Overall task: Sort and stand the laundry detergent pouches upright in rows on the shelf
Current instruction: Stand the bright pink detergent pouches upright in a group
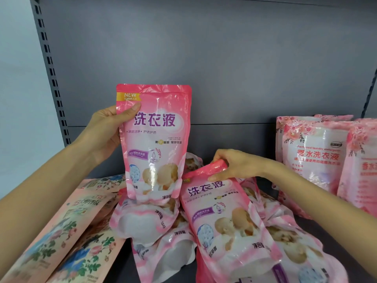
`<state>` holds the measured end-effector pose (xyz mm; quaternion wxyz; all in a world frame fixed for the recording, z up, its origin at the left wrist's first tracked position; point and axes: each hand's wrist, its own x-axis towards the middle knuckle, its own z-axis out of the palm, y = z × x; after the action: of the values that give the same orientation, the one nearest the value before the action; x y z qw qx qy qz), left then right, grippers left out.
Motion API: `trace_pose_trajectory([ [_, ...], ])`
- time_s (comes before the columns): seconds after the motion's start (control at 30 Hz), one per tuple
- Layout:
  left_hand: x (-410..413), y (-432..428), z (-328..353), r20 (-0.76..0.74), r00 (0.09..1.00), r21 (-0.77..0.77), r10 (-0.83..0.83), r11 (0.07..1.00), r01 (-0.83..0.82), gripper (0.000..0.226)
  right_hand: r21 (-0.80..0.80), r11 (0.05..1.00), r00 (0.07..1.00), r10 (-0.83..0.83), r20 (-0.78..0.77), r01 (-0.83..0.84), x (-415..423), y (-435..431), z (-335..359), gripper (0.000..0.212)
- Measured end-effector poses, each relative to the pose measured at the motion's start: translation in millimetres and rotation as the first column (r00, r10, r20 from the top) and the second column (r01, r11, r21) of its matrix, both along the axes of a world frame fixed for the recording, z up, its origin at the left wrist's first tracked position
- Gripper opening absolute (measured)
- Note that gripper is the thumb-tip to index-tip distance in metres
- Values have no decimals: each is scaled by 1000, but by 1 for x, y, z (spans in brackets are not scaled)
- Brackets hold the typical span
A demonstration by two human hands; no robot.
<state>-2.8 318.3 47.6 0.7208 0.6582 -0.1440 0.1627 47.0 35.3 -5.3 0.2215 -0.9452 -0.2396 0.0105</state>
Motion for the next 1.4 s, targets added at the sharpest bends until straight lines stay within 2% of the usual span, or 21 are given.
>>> trace_pose_trajectory([
  [0.07,0,0,0,-1,1000,-2,-2,1000,2,16,203,979,999,22,-40,-14,-1,1,0,28],
  [0.13,0,0,-1,-2,1000,3,-8,1000,8,17,396,918,994,28,-102,15,-4,1,1,24],
  [0.2,0,1,-1,-6,1000,15,-19,1000,19,17,499,862,984,3,-178,87,-7,0,1,20],
  [0.27,0,1,0,-10,999,27,-31,999,31,18,589,788,947,21,-320,182,-10,-3,-3,25],
  [0.37,-2,0,-1,-30,998,58,-53,997,55,20,698,673,864,173,-473,247,-15,-7,-5,31],
  [0.5,-4,-4,-6,-66,994,90,-86,992,91,26,720,651,808,276,-520,241,-22,-10,-7,36],
  [0.6,-4,-4,-7,-67,994,90,-80,992,86,27,690,687,834,229,-502,227,-26,-9,-8,32],
  [0.7,-6,-2,-8,-61,995,81,-84,993,89,24,687,671,858,148,-492,279,-29,-5,-11,21],
  [0.9,-10,0,-11,-73,993,29,-95,995,98,21,695,629,798,192,-572,347,-45,-1,-9,22],
  [1.0,-12,-1,-12,-80,991,-6,-112,994,112,16,687,642,814,164,-557,340,-52,1,-8,28],
  [1.13,-15,-2,-12,-61,992,-23,-106,994,105,13,667,640,861,15,-508,382,-60,7,-6,23],
  [1.23,-19,-3,-12,-42,995,-40,-96,995,94,10,690,604,883,-53,-466,400,-66,14,-5,24],
  [1.4,-23,-2,-13,-15,998,-69,-68,995,67,5,757,542,919,-76,-387,364,-75,18,0,24],
])
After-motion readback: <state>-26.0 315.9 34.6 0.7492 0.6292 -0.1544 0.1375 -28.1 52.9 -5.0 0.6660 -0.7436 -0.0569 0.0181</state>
